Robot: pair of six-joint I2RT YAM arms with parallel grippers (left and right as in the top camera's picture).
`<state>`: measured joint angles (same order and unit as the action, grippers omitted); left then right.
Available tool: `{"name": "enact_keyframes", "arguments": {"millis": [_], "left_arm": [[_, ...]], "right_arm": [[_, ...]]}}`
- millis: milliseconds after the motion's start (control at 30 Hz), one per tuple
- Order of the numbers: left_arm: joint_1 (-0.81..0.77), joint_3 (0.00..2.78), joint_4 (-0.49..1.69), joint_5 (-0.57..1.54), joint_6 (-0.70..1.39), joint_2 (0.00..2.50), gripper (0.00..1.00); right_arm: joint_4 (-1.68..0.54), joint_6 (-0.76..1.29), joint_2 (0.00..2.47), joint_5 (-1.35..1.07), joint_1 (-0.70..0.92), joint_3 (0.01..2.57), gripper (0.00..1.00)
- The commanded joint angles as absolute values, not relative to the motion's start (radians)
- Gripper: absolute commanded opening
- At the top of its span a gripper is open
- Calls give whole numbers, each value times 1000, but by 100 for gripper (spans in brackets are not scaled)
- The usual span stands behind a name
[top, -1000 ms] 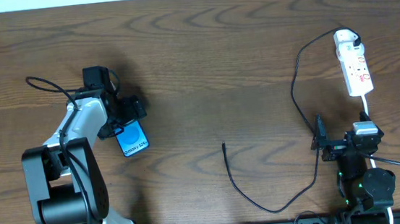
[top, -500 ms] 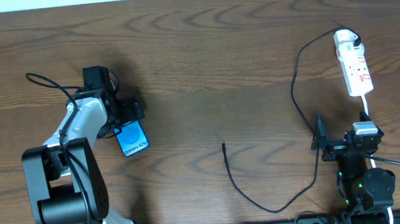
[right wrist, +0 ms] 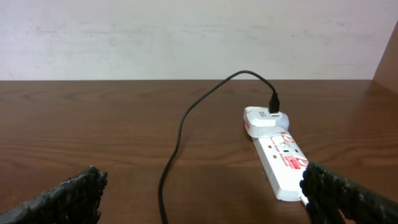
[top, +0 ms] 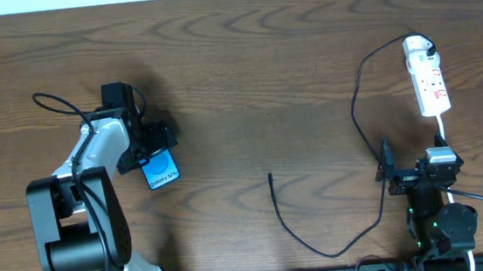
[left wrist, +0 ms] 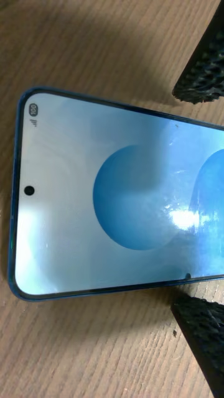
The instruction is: Plug charger to phone and switch on socket
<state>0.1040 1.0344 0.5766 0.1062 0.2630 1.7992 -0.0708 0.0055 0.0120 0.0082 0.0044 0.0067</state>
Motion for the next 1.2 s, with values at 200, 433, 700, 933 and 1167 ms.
{"name": "enact_keyframes", "arguments": {"millis": [200, 433, 700, 933, 1167], "left_arm": [[56, 1024, 581, -6, 339, 1803, 98], [28, 1024, 575, -24, 346, 1803, 99], [28, 1024, 578, -23, 358, 1804, 99], [28, 1024, 581, -23, 361, 1805, 99], [28, 1017, 579, -38, 361, 1811, 99]], "right_arm": [[-75, -8, 6, 16, 11, 6, 99], [-75, -8, 6, 16, 11, 6, 99], [-75, -8, 6, 16, 11, 6, 99], [-75, -8, 6, 16, 11, 6, 99], [-75, -8, 6, 16, 11, 6, 99]]}}
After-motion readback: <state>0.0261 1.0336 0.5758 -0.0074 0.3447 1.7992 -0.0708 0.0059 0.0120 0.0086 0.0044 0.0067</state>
